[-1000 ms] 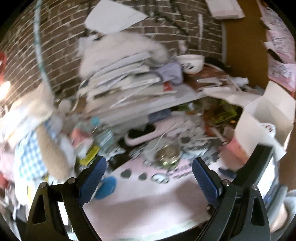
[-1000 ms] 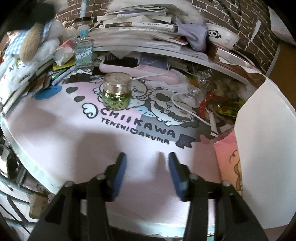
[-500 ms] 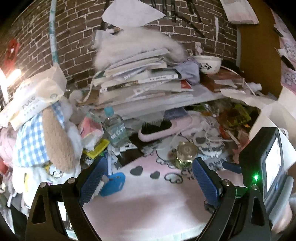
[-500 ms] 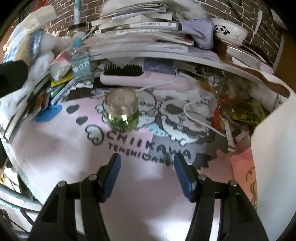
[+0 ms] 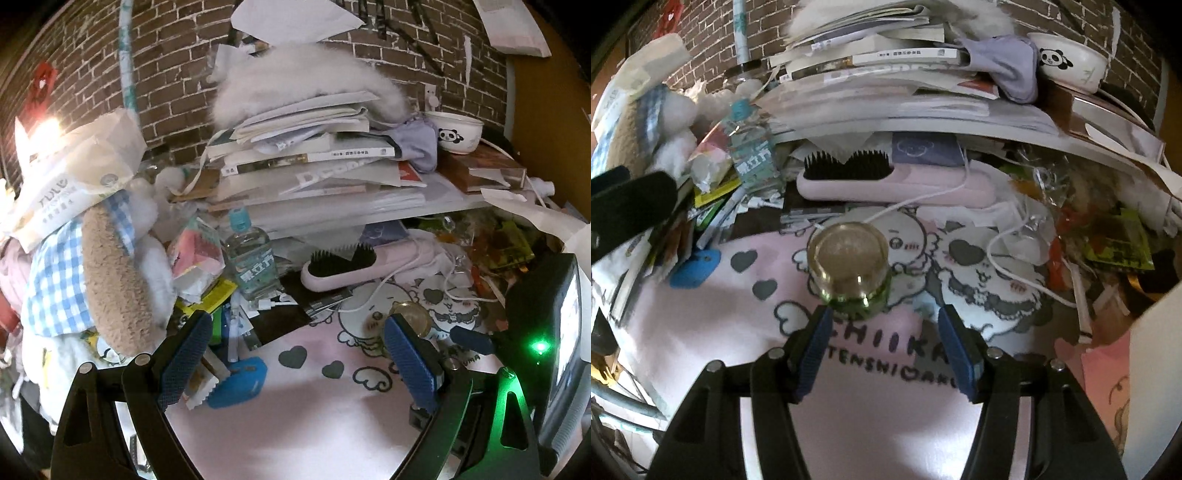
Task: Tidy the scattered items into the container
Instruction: 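Move the right gripper to the gold-lidded green glass jar and grasp it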
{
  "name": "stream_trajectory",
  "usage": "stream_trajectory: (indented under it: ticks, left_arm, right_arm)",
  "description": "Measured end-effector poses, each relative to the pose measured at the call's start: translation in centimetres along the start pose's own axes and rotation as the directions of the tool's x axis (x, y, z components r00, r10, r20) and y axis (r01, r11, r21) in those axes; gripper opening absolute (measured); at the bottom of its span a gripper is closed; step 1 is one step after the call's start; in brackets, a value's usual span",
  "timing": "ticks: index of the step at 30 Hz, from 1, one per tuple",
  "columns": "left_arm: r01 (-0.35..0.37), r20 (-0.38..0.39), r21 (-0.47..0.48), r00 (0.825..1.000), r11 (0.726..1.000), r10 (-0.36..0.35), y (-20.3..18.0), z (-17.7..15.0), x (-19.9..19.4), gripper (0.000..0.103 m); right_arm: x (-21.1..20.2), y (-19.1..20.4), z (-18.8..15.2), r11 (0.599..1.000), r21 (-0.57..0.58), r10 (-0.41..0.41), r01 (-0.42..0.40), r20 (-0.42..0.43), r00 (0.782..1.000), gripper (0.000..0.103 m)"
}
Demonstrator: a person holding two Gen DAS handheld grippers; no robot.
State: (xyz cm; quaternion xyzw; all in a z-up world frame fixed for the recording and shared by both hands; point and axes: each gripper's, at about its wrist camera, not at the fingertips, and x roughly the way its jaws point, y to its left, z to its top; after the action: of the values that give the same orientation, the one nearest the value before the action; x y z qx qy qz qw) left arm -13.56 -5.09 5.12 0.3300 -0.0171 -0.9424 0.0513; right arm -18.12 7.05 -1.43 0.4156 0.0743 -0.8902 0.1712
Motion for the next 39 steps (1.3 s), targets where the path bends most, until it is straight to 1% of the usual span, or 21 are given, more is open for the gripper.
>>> stream_trajectory:
  ticks: [10, 17, 20, 21, 22, 33, 35, 39]
  left_arm:
    - [-0.02, -0.015, -0.026, 1.0, 0.999, 0.019, 0.8, 0.0, 0.8, 0.093]
    - [-0.031, -0.026, -0.025, 0.999, 0.999, 0.031, 1.1, -0.1, 1.2, 0.093]
    - [-0.03, -0.031, -0.032, 0.999, 0.999, 0.029, 1.2, -0.1, 1.6, 0.093]
    - [-0.03, -0.033, -0.033, 0.999, 0.999, 0.029, 1.2, -0.1, 1.6, 0.093]
    - [-0.03, -0.035, -0.032, 0.999, 0.999, 0.029, 1.1, -0.1, 1.7, 0.093]
    - [-0.027, -0.046, -0.029, 0.999, 0.999, 0.025, 1.1, -0.3, 1.8, 0.093]
    - [-0.024, -0.049, -0.024, 0.999, 0.999, 0.023, 1.1, -0.4, 1.8, 0.093]
    - [-0.023, -0.052, -0.023, 0.998, 0.999, 0.022, 1.0, -0.5, 1.7, 0.093]
  right_arm:
    - [1.3, 0.2, 1.4, 1.0, 0.014, 0.021, -0.021, 0.005, 1.0, 0.058]
    - [2.4, 0.0, 2.0, 0.999, 0.031, 0.04, -0.04, 0.002, 0.999, 0.059]
    - [2.5, -0.2, 2.0, 0.997, 0.041, 0.06, -0.06, 0.003, 0.998, 0.052]
    - [2.5, -0.2, 2.0, 0.997, 0.041, 0.065, -0.065, 0.003, 0.998, 0.047]
    - [2.5, -0.1, 2.0, 0.997, 0.035, 0.062, -0.062, 0.004, 0.998, 0.045]
    - [2.2, 0.0, 1.5, 0.998, 0.036, 0.054, -0.055, 0.017, 0.998, 0.044]
    - [2.0, 0.0, 1.3, 0.999, 0.031, 0.044, -0.044, 0.021, 0.999, 0.044]
    - [1.4, 0.3, 0.8, 1.0, 0.007, -0.016, 0.016, 0.041, 0.999, 0.044]
